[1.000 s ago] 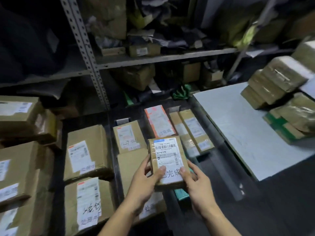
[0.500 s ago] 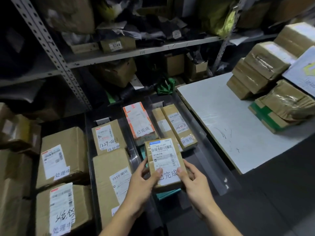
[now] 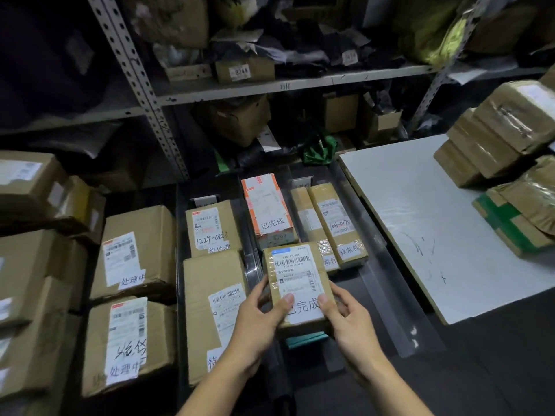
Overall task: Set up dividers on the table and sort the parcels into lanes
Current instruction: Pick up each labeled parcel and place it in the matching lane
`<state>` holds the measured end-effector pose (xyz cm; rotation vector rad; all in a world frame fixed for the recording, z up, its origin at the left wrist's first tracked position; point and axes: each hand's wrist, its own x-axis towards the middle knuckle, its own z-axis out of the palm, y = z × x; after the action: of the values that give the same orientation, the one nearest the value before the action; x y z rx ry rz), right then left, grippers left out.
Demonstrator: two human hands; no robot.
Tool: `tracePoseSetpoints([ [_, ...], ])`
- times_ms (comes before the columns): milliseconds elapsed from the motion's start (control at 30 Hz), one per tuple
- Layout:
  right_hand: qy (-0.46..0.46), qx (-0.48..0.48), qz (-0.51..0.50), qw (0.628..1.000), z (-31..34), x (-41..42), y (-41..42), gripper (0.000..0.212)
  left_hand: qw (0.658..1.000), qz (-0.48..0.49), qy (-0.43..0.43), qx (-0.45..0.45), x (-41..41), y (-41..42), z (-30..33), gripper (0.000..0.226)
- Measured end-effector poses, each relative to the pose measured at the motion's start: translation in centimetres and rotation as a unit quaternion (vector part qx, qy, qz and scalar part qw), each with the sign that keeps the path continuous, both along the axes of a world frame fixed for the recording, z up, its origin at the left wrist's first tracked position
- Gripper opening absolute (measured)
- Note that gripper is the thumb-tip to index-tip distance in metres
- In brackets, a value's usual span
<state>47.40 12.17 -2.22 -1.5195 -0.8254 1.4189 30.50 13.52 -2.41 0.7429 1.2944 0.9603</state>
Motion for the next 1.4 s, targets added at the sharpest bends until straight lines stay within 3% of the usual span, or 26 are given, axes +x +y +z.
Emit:
tracePoseSetpoints([
  [367, -0.086, -0.036, 0.101, 0.990, -2.3, 0.2, 5.6, 0.036, 1.000, 0.008, 0.001, -0.020, 0.6, 3.9, -1.7, 0.032],
  [800, -0.227, -0.109, 0.193, 0.949, -5.3, 0.5, 8.0, 0.036, 0.978, 0.004, 0.188, -0.091, 2.7, 5.6, -5.7, 0.031],
  [1033, -0.231, -0.097, 0.175, 0.952, -5.2, 0.1, 8.9, 0.034, 0.970, 0.006, 0.228, -0.087, 2.6, 6.7, -5.4, 0.028],
  [1233, -0.259, -0.090, 0.193, 0.942, -4.6, -0.1, 8.9, 0.035, 0.936, -0.036, 0.338, -0.090, 2.8, 7.4, -4.7, 0.026],
  [1400, -0.318, 0.005, 0.186, 0.930, -1.9, -0.7, 9.2, 0.036, 0.944, 0.009, 0.328, -0.039, 1.9, 7.5, -3.0, 0.027],
])
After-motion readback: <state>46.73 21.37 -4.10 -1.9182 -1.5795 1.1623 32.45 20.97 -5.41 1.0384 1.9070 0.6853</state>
